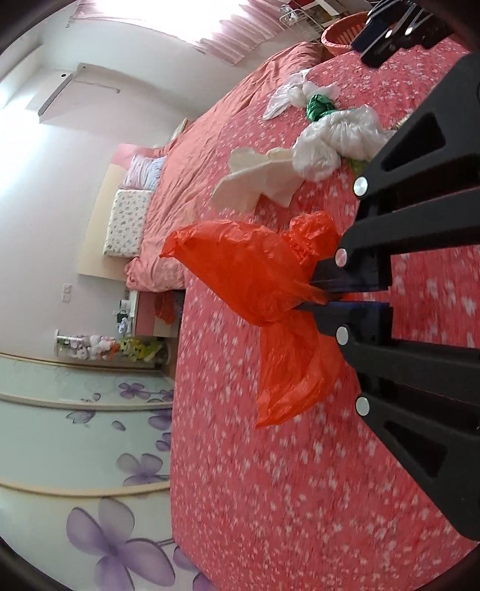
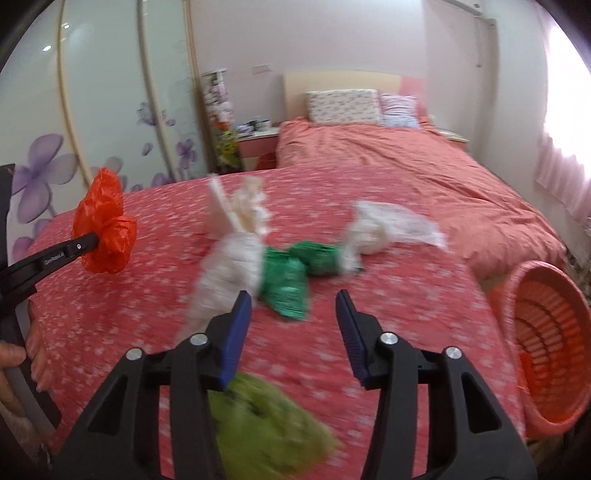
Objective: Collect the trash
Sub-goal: 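Grasp the orange-red bag with the left tool while the right tool grasps a clear bag, then carry the orange-red bag and clear bag over the orange basket with both tools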
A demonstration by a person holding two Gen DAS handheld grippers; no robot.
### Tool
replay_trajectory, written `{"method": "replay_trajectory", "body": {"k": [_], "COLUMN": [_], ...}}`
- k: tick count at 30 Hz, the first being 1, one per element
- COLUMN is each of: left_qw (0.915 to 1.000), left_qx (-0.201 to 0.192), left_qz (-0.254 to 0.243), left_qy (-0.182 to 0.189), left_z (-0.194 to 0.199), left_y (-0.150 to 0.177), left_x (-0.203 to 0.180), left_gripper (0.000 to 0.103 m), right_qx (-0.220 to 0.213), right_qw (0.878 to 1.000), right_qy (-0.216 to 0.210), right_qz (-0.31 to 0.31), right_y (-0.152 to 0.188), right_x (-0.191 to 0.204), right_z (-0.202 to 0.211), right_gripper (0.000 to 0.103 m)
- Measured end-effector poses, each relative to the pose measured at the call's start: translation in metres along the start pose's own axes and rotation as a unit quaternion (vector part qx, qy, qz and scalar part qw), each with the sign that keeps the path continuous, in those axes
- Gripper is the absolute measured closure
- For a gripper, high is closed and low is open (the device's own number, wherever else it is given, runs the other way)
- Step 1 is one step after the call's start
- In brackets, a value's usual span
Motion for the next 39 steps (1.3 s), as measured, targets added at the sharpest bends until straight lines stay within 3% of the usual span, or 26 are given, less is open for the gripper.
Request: {"method": "replay_trajectory", "body": {"k": [8, 15, 18, 25, 34, 39], "left_qw": [0.9999, 0.9999, 0.9999, 0.9998, 0.9991, 0.9979], "left_qx": [-0.009, -0.006, -0.005, -0.007, -0.010, -0.019], "left_qz": [0.008, 0.010, 0.006, -0.004, -0.018, -0.033], "left_qy": [0.001, 0.009, 0.010, 0.017, 0.038, 0.053], "left_z": [0.009, 0.011, 0.012, 0.018, 0.031, 0.044], "left_y": [-0.004, -0.001, 0.000, 0.003, 0.006, 0.008], "left_x": [0.018, 0.019, 0.016, 0.003, -0.019, -0.037], "left_gripper": [0.100, 0.100, 0.100, 0.100, 0.100, 0.100], "right_qx": [0.030, 0.062, 0.060, 0.026, -0.032, -0.059], "right_qw": [0.999, 0.998, 0.998, 0.999, 0.998, 0.997], "right_qy": [-0.013, -0.011, -0.007, -0.024, -0.026, -0.005], "right_qz": [-0.016, -0.015, 0.008, -0.005, -0.045, -0.046], "right_y": [-0.013, -0.002, 0.000, -0.011, -0.025, -0.027], "right_x": [0.025, 0.031, 0.039, 0.034, 0.001, -0.017], "right_z": [-0.057, -0.080, -0.080, -0.047, 0.014, 0.045], "right_gripper": [0.060, 0.060, 0.074, 0.084, 0.084, 0.084]}}
Point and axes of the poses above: each gripper's, at about its wrist camera, not at the fingertips, and z roughly against the way its jaws point, x to its left, y to its underside, the point moved 7 cm from there along -z, roughly the way its jaws point, and after that the axes turned 11 degrees about -y, right-handed, at the moved point
